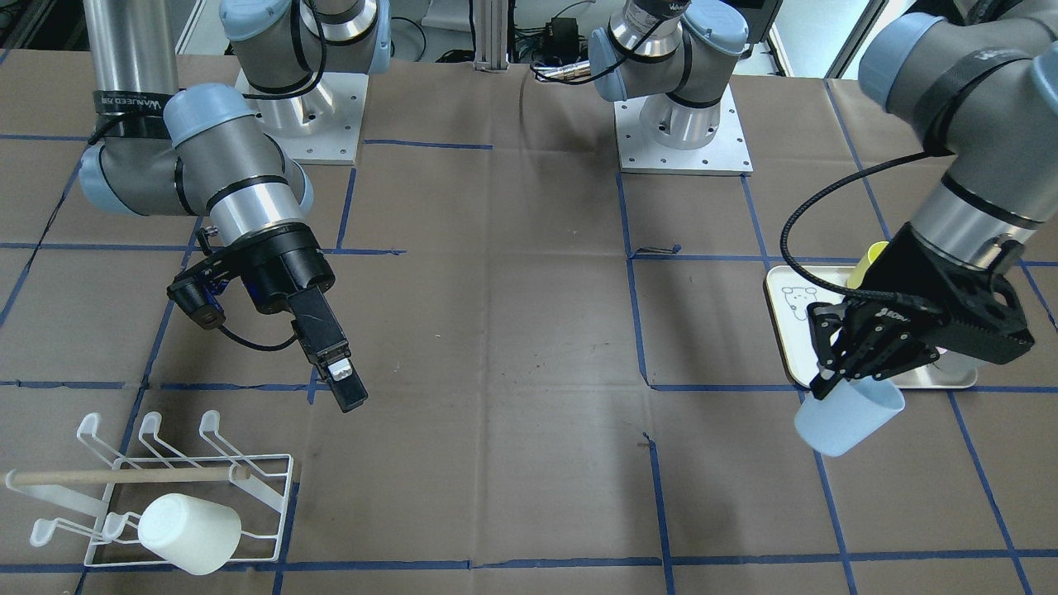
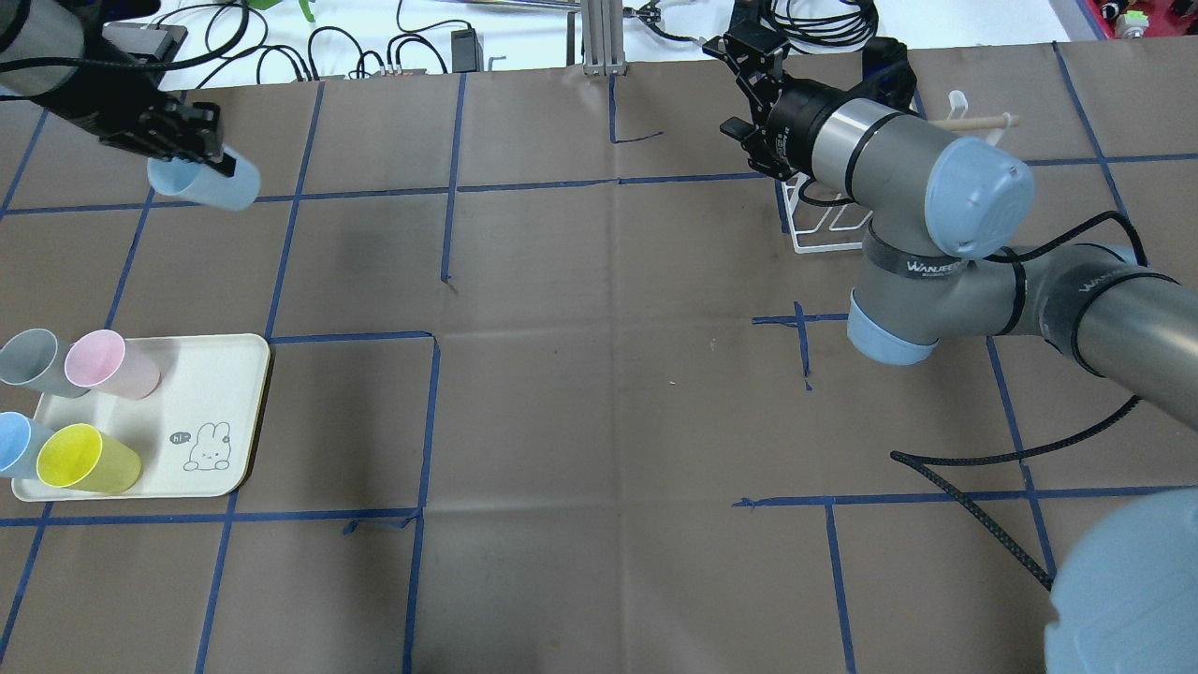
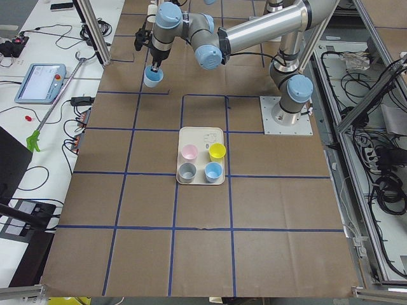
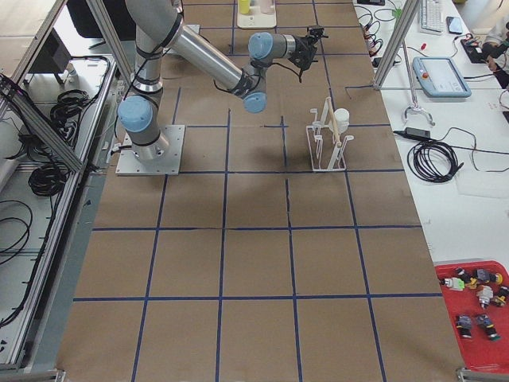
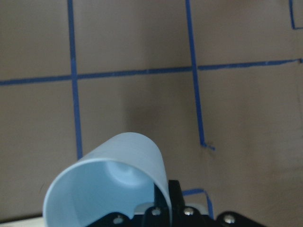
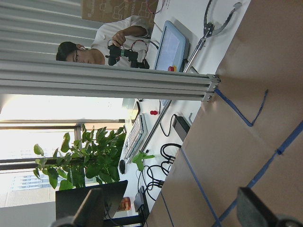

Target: Transfer IKEA cup to right arm and place on rack

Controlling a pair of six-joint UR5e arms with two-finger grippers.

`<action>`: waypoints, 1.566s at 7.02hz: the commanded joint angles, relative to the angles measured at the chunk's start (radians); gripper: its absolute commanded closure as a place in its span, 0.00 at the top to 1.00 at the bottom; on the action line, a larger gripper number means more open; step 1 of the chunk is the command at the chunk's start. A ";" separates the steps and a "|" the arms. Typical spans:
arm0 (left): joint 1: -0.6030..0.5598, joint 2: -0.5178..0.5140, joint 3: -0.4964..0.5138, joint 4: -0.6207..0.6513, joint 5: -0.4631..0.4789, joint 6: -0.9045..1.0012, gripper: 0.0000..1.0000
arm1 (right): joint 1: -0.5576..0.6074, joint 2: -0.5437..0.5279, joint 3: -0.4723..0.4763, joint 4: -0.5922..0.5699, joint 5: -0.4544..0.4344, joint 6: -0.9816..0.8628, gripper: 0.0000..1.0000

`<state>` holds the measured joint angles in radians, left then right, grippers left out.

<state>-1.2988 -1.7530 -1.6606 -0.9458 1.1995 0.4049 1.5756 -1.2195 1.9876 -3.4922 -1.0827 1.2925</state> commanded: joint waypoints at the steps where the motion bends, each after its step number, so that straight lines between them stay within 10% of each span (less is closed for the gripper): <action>1: -0.020 -0.003 -0.182 0.439 -0.221 0.000 0.00 | 0.009 0.001 -0.001 -0.004 -0.016 0.011 1.00; 4: -0.103 0.029 -0.359 0.807 -0.262 -0.032 0.00 | 0.009 0.008 0.000 0.001 -0.011 0.011 1.00; 7: -0.333 0.020 -0.366 0.924 0.009 -0.131 0.00 | 0.014 0.012 0.022 -0.007 -0.010 0.011 1.00; 11: -0.379 -0.138 -0.412 1.305 -0.071 -0.260 0.00 | 0.052 0.051 0.045 -0.015 0.095 0.056 0.99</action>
<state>-1.6746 -1.8262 -2.0619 0.2097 1.1723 0.1937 1.6223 -1.1797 2.0315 -3.5060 -1.0246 1.3299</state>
